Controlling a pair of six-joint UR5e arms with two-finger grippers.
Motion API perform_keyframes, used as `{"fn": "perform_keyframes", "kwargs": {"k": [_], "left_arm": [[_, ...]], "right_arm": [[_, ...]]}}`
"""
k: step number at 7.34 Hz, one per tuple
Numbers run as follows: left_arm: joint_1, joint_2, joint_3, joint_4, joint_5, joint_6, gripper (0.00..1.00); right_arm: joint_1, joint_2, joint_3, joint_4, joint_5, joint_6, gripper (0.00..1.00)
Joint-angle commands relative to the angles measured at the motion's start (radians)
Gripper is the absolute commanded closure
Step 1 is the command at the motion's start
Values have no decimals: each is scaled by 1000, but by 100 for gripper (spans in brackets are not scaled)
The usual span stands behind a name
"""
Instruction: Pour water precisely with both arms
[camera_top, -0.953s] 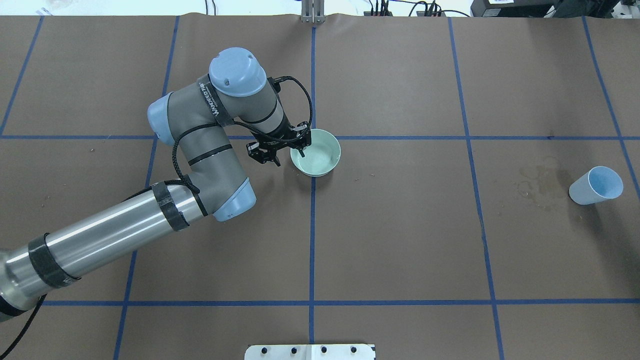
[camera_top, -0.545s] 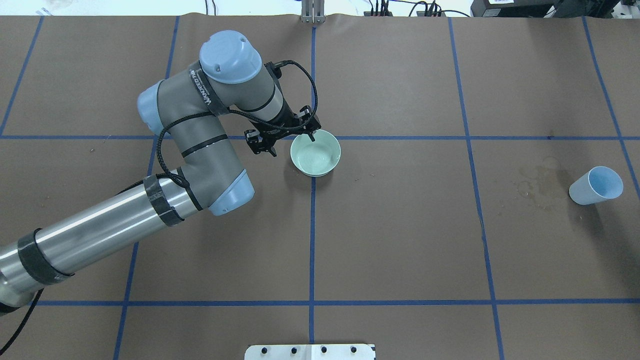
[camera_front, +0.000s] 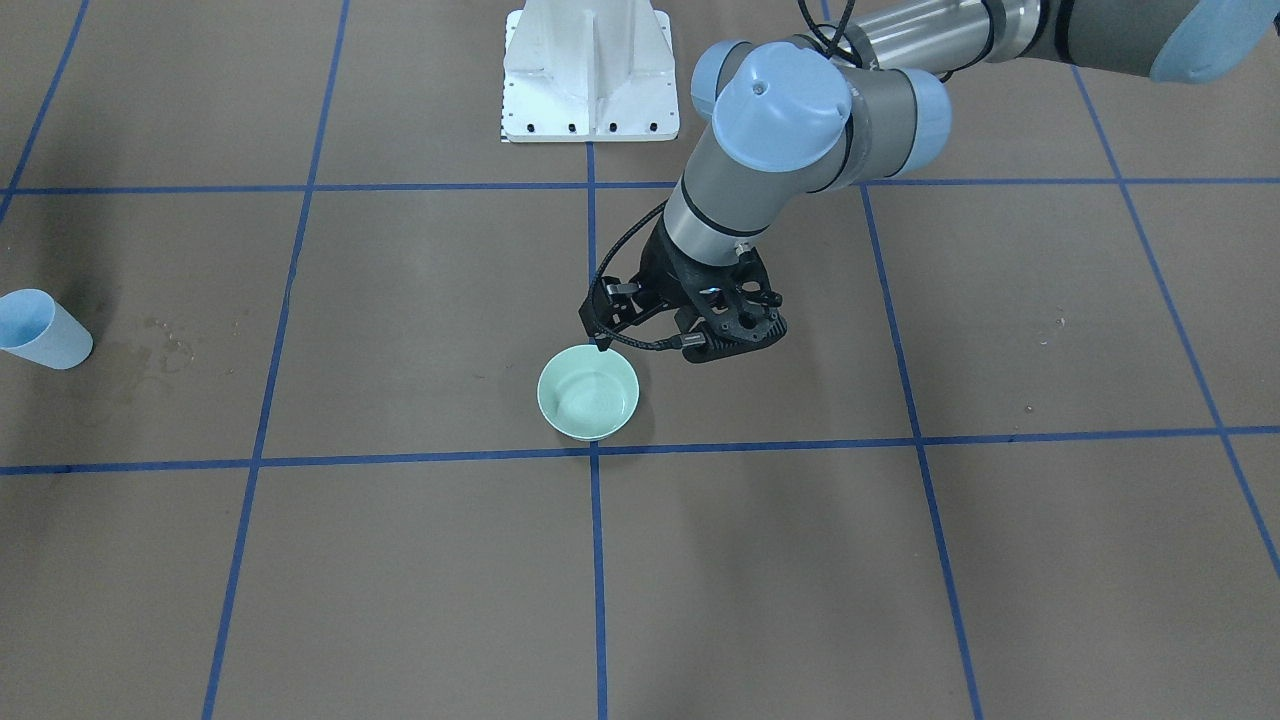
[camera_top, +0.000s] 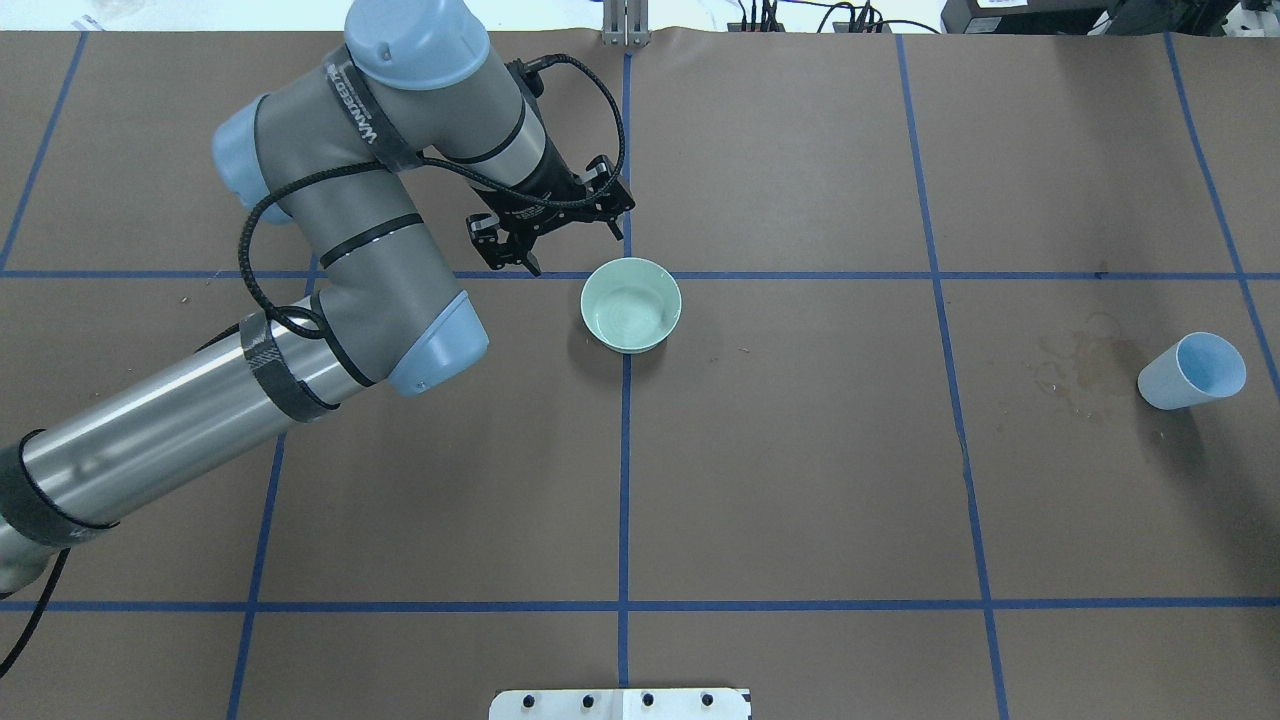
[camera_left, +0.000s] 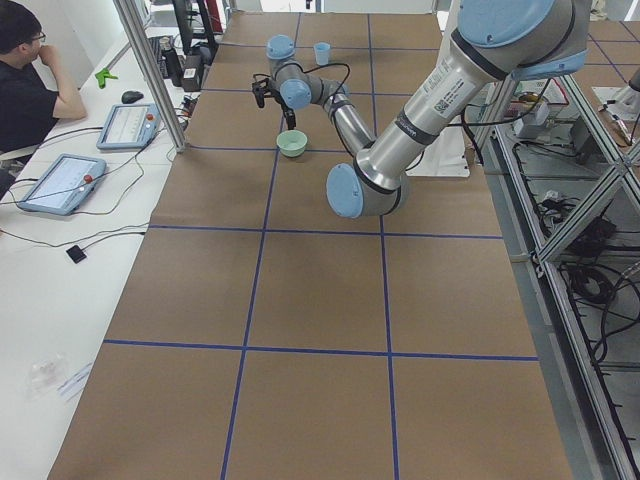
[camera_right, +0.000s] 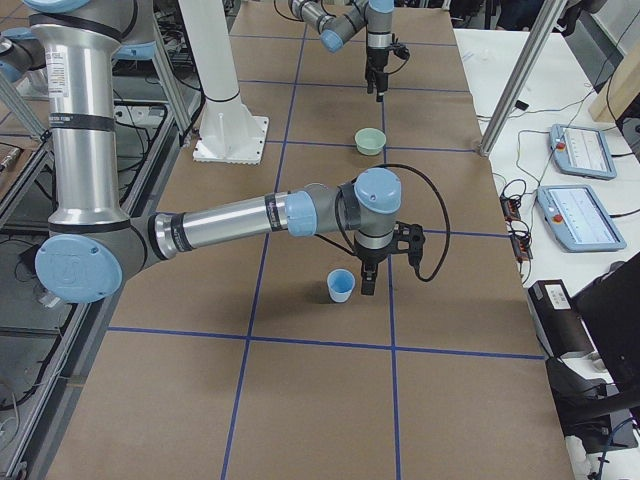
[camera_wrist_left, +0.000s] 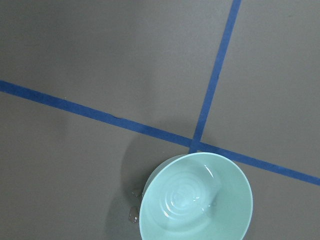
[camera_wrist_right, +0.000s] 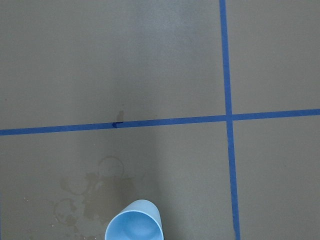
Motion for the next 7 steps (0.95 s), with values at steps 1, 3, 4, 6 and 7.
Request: {"fn": "perform_keyframes", "kwargs": {"k": [1, 3, 4, 6, 7], "left_arm": [[-1, 6, -13, 17, 7, -5, 0], [4, 30, -14, 15, 12, -5, 0], [7, 35, -14, 15, 42, -5, 0], [10, 41, -13, 13, 58, -5, 0], [11, 47, -14, 13, 58, -5, 0]], "right_arm": [[-31, -132, 151, 13, -84, 129, 1], [-67, -203, 226, 77, -88, 236, 0], [-72, -302, 221, 269, -123, 289, 0], [-149, -367, 221, 352, -276, 429, 0], [-176, -374, 221, 401, -318, 511, 0]]}}
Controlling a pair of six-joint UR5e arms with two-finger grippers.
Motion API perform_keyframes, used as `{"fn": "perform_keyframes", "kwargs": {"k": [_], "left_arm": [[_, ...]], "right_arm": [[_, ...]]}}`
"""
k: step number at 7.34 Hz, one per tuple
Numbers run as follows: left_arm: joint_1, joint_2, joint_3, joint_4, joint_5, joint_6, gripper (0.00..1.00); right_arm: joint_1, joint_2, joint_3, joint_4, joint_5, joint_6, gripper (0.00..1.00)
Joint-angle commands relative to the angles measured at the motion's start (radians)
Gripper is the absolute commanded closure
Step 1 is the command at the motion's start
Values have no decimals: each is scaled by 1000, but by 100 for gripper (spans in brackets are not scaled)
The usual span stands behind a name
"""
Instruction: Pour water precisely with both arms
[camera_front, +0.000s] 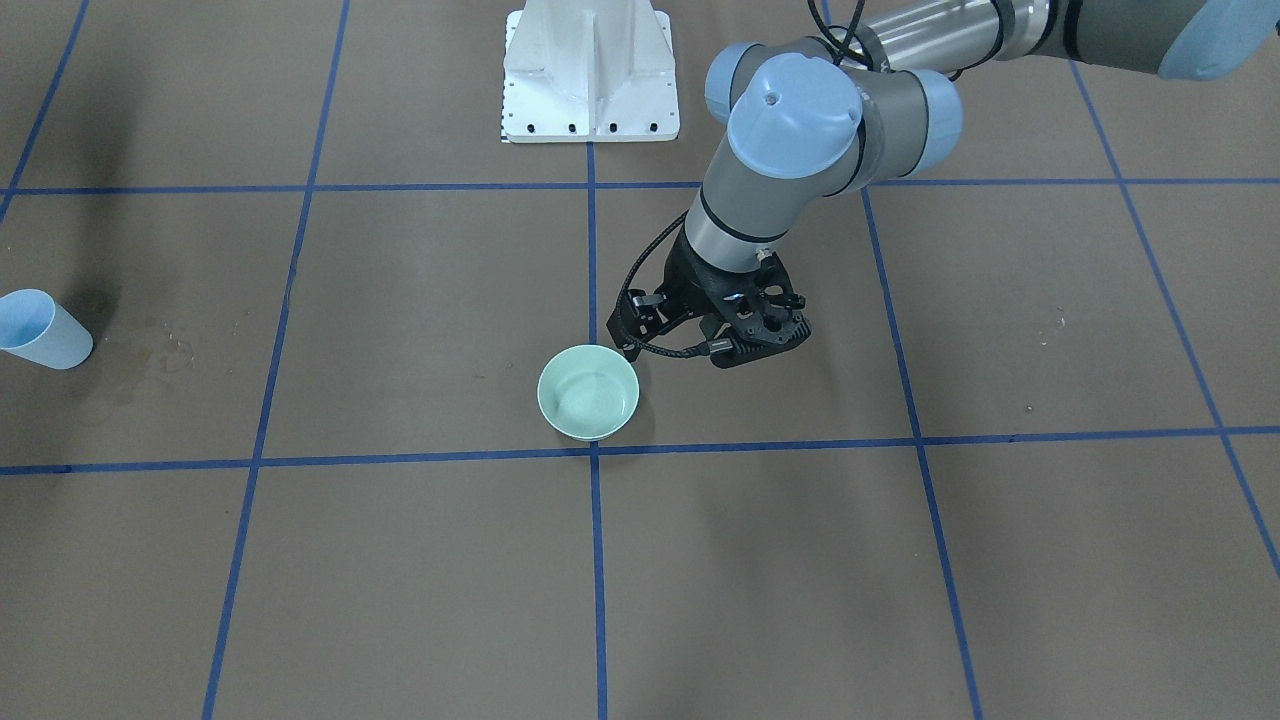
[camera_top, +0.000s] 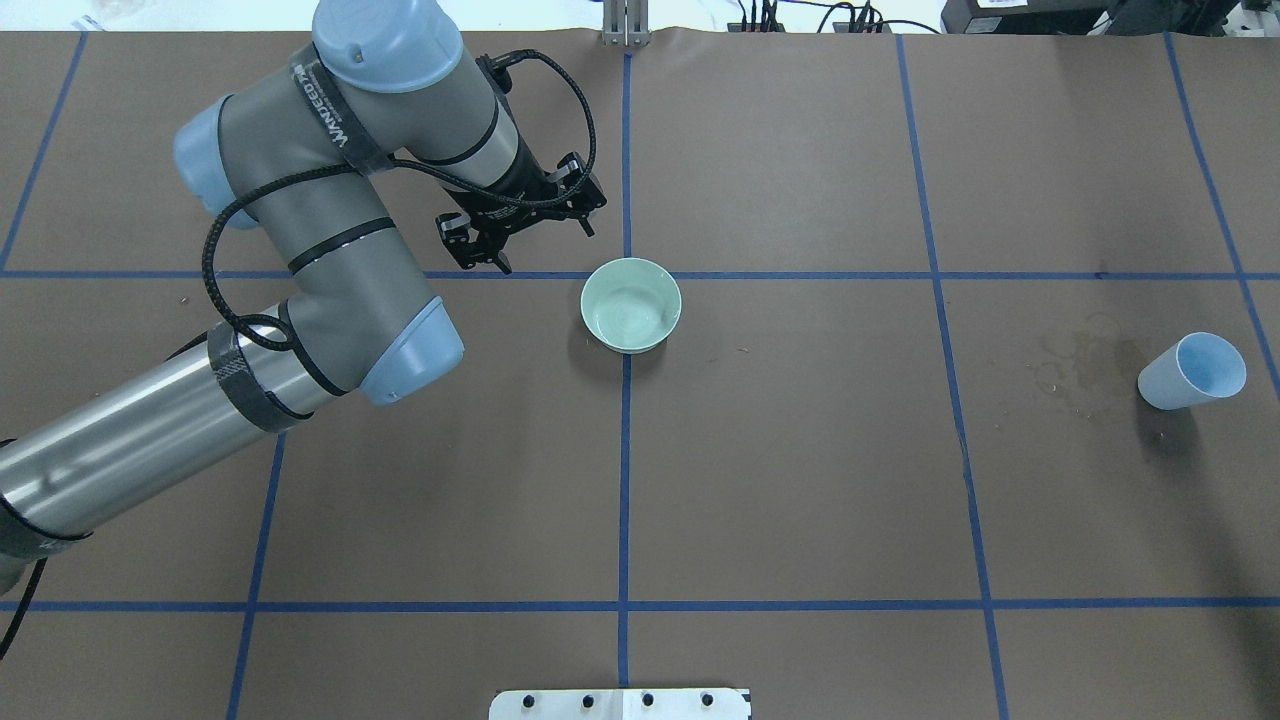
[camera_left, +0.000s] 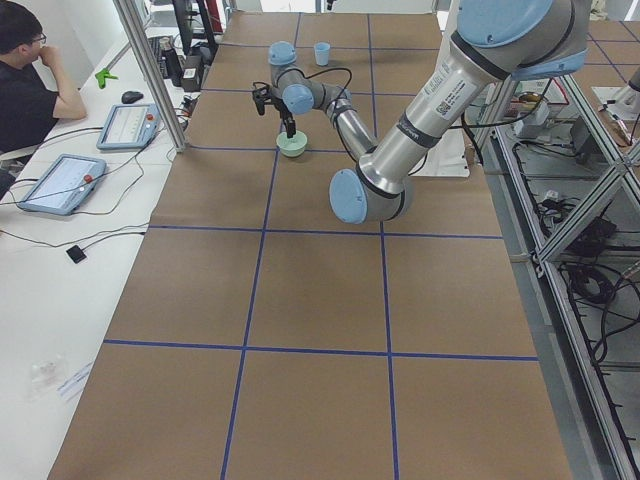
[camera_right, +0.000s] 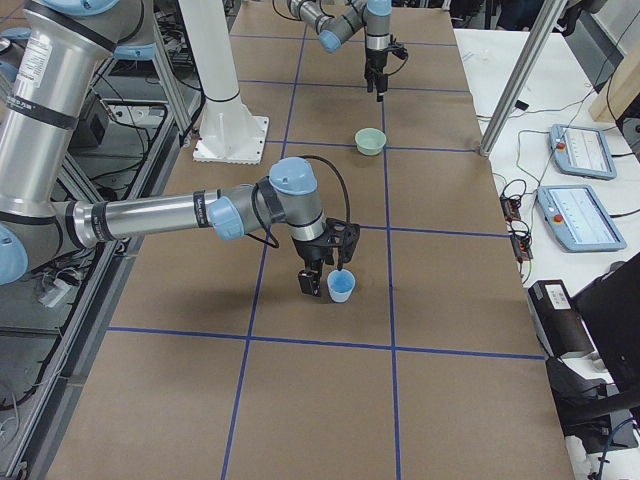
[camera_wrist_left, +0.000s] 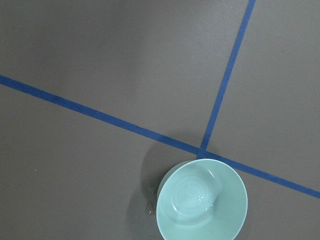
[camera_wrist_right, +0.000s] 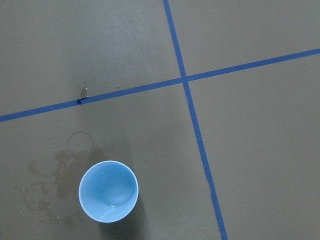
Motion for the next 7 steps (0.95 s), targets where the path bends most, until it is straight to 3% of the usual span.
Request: {"fn": "perform_keyframes", "kwargs": {"k": [1, 3, 4, 6, 7], "left_arm": [[4, 4, -1, 0, 12, -2, 0], [11, 6, 1, -2, 17, -2, 0], [14, 6, 2, -2, 19, 0, 0], [17, 7, 2, -3, 17, 0, 0], [19, 6, 2, -5, 17, 0, 0]], "right_arm": [[-101, -19, 10, 104, -101, 199, 0], [-392, -18, 51, 115, -341, 497, 0], [-485, -18, 64, 113, -430, 583, 0], [-596, -22, 62, 104, -590, 697, 0], [-616, -24, 59, 103, -619, 723, 0]]}}
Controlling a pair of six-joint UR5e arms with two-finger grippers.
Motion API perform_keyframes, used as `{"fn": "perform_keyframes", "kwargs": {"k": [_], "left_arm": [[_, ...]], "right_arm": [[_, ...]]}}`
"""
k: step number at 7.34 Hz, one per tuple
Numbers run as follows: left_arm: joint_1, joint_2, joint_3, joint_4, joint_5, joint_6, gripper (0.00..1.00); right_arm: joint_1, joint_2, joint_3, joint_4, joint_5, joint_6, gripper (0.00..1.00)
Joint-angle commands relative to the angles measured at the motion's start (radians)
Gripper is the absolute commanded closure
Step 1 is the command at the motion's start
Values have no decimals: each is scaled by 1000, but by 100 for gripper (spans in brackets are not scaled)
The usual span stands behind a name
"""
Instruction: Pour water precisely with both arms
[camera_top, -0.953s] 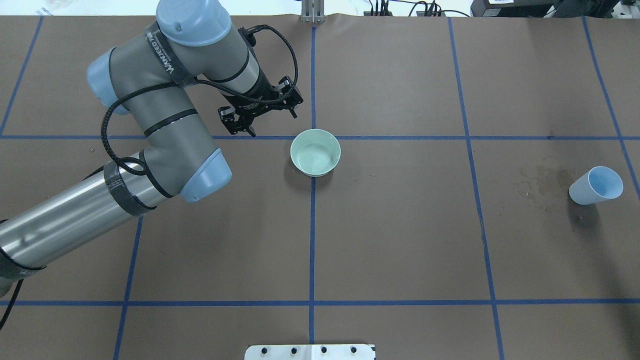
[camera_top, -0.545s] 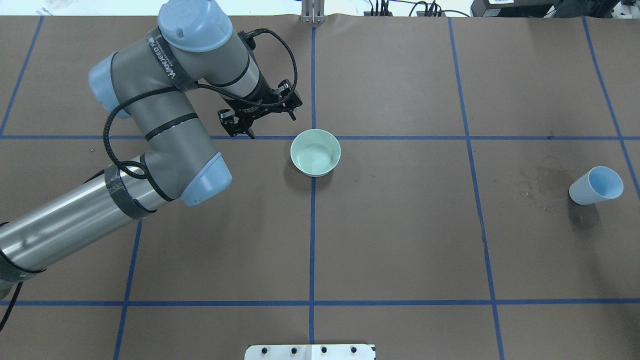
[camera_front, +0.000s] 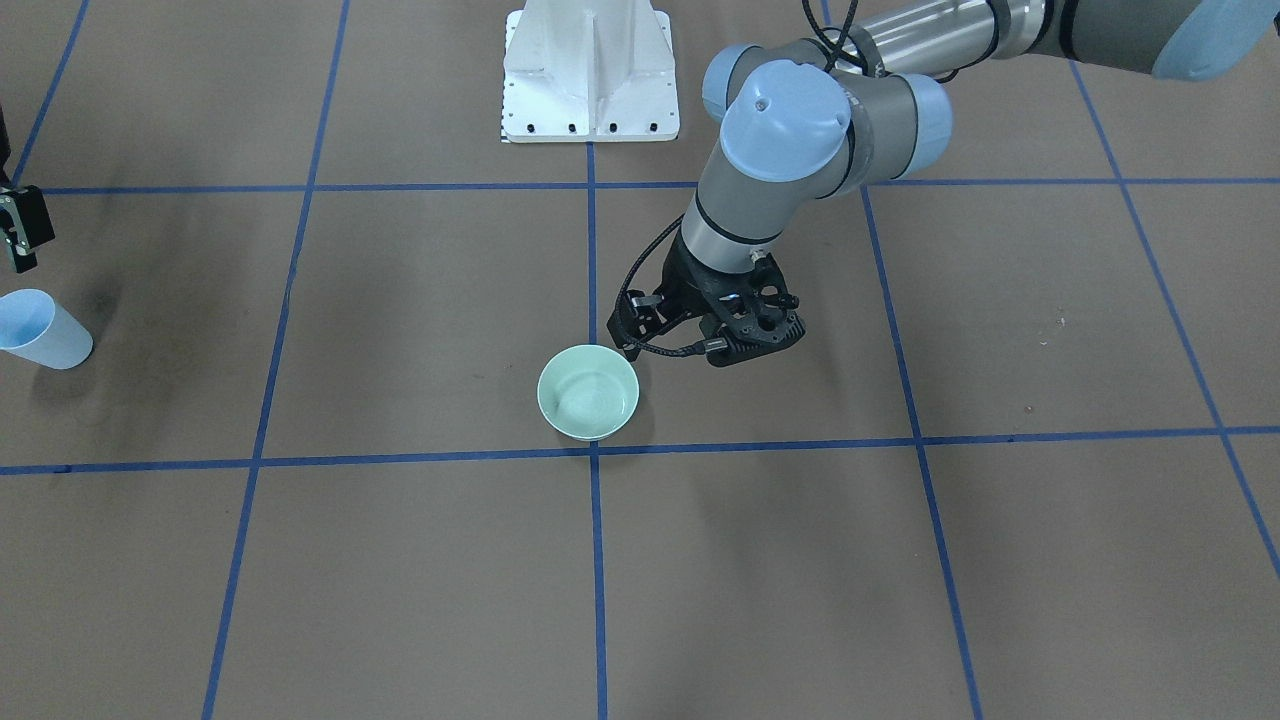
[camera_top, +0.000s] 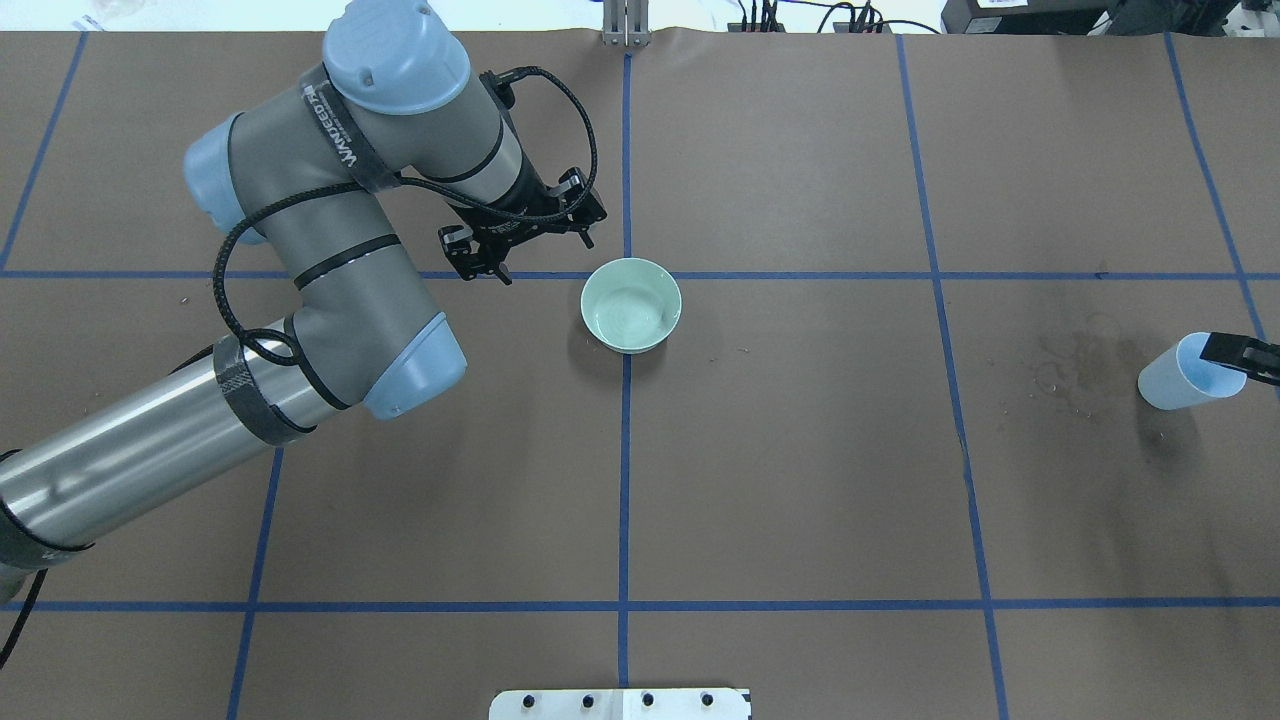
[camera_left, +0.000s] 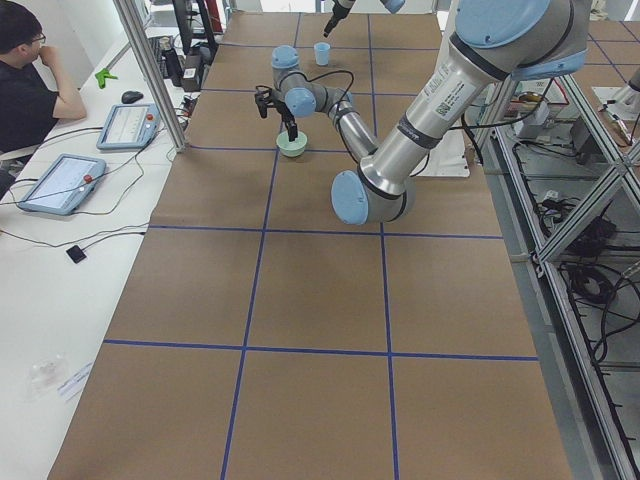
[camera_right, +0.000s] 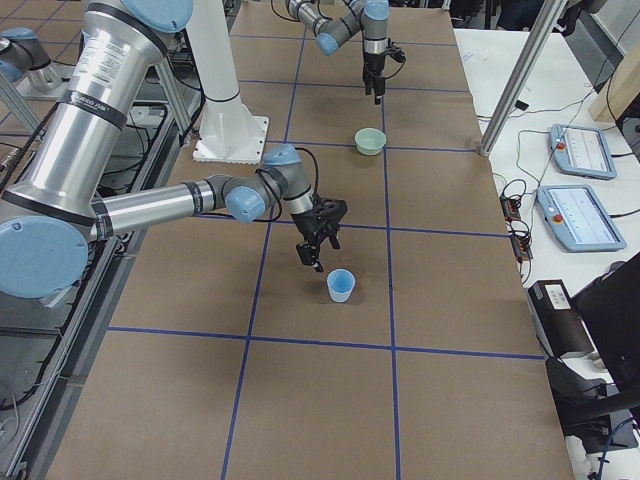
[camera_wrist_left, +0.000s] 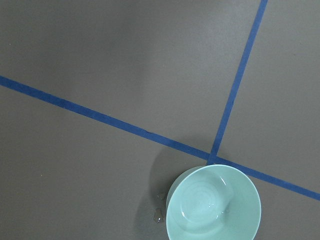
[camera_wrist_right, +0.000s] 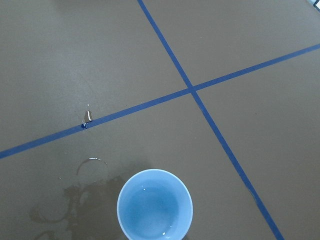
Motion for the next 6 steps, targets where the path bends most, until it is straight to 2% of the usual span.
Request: {"fn": "perform_keyframes", "kwargs": {"k": [1, 2, 4, 5, 6], "left_arm": [[2, -1, 0, -3, 0, 0, 0], [2, 1, 2, -3, 0, 2, 0], [3, 1, 2, -3, 0, 2, 0], [3, 1, 2, -3, 0, 2, 0], [3, 1, 5, -4, 0, 3, 0]], "right_arm": [[-106, -4, -5, -27, -136, 120, 0], [-184, 4, -5, -105, -213, 199, 0], [-272, 8, -22, -168, -299, 292, 0], [-300, 48, -80, -176, -348, 330, 0], [-306, 80, -123, -176, -356, 344, 0]]}}
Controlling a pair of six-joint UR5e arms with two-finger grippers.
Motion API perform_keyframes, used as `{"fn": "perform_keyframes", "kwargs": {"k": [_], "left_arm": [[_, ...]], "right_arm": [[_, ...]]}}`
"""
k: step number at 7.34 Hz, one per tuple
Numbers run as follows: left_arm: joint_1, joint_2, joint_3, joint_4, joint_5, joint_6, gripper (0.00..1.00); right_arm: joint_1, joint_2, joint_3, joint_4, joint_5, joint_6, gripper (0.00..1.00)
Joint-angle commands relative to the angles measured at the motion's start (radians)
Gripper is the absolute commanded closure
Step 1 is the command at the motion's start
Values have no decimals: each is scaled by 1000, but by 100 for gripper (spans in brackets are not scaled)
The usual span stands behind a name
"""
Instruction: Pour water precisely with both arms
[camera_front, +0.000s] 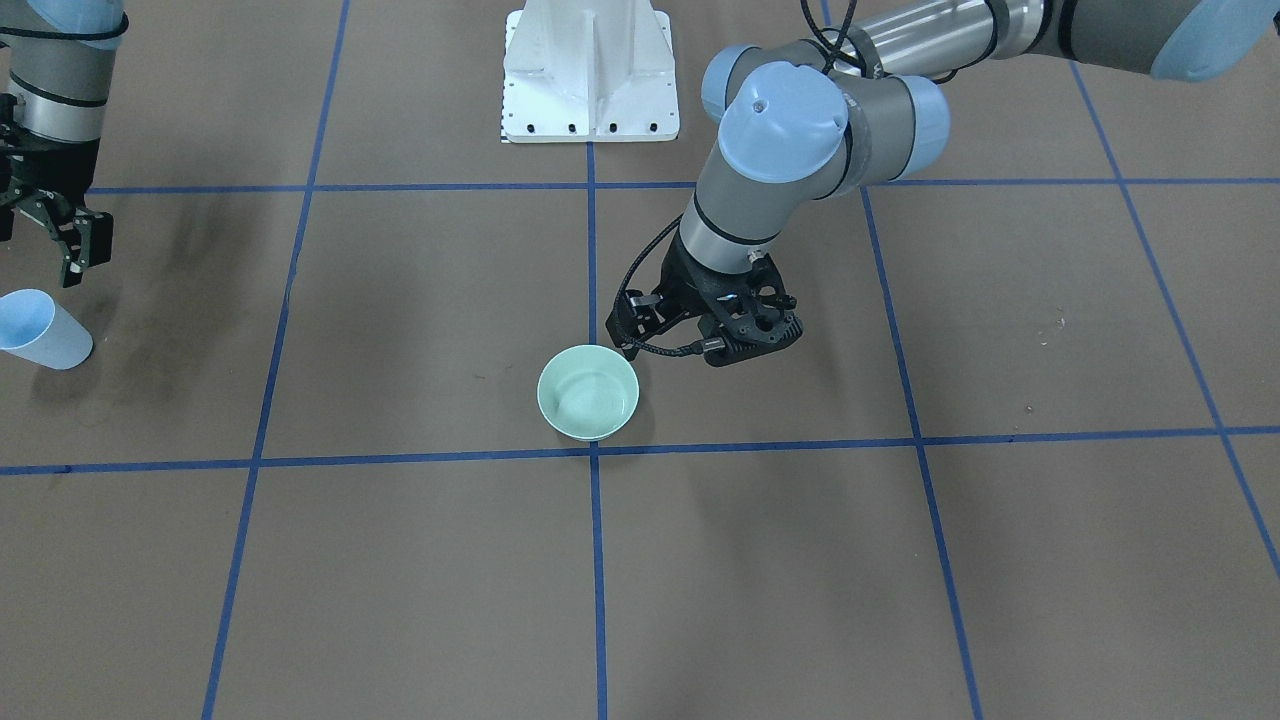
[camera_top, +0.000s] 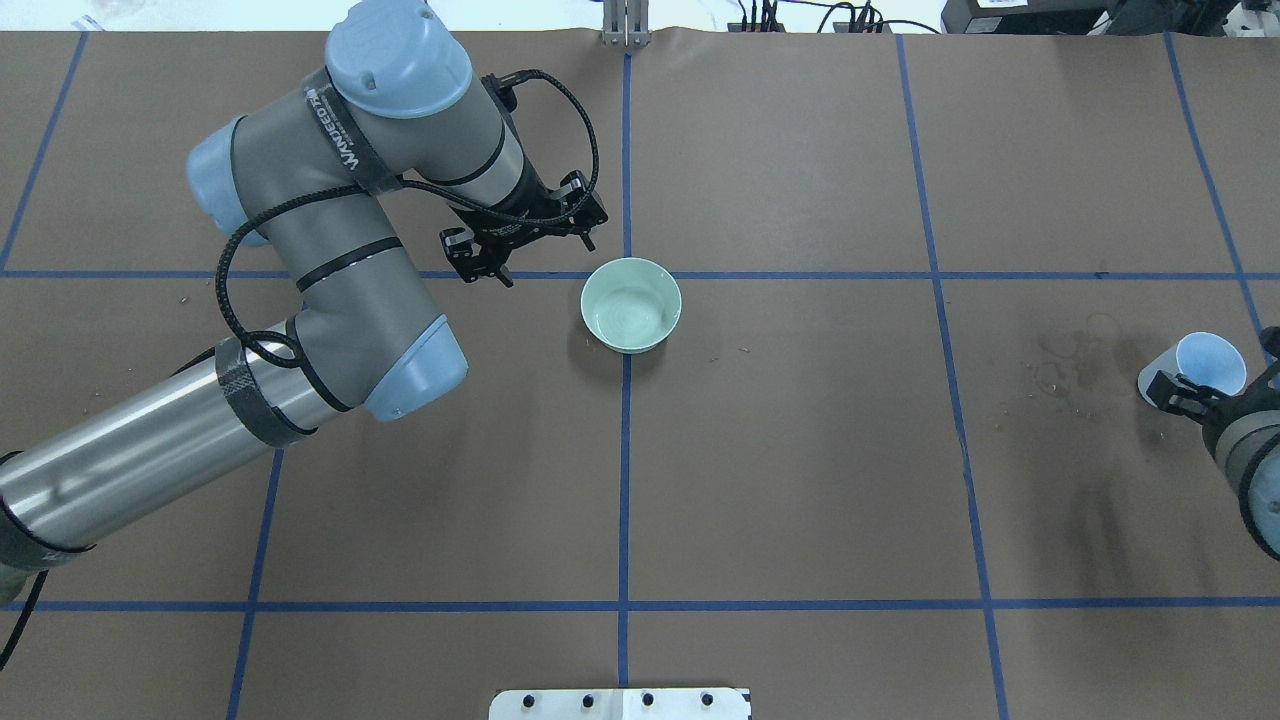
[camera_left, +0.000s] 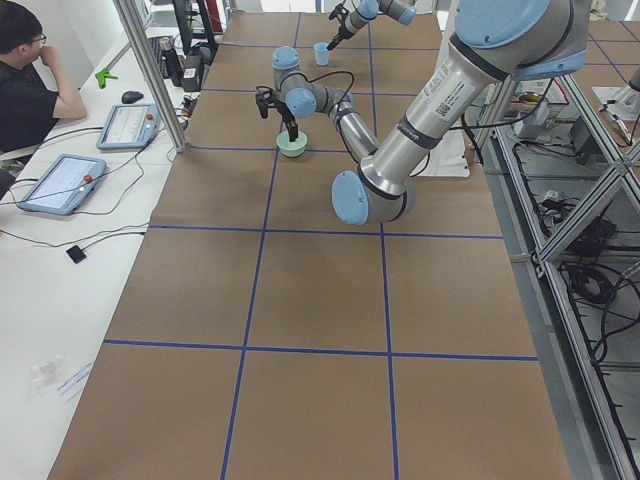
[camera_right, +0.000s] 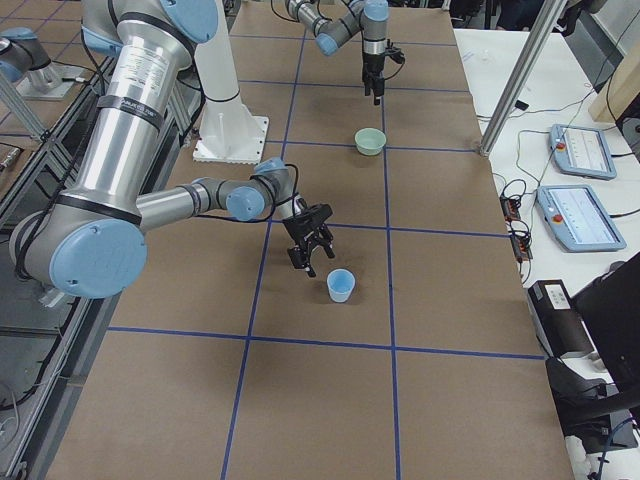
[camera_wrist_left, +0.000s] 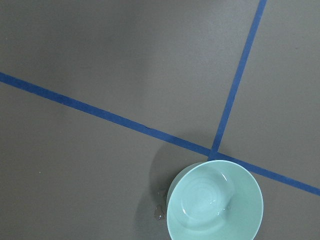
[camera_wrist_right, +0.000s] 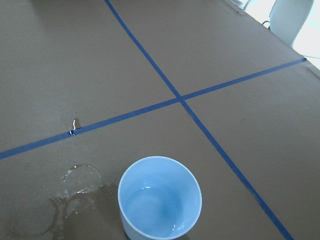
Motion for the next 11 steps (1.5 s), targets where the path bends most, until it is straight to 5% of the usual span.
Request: {"fn": "perform_keyframes", "kwargs": {"k": [1, 11], "left_arm": [[5, 20, 2, -4, 0, 0, 0], [37, 31, 7, -32, 15, 0, 0]], "right_arm": [[-47, 41, -65, -12, -63, 65, 0], [-81, 111, -198, -35, -215, 185, 0]]}}
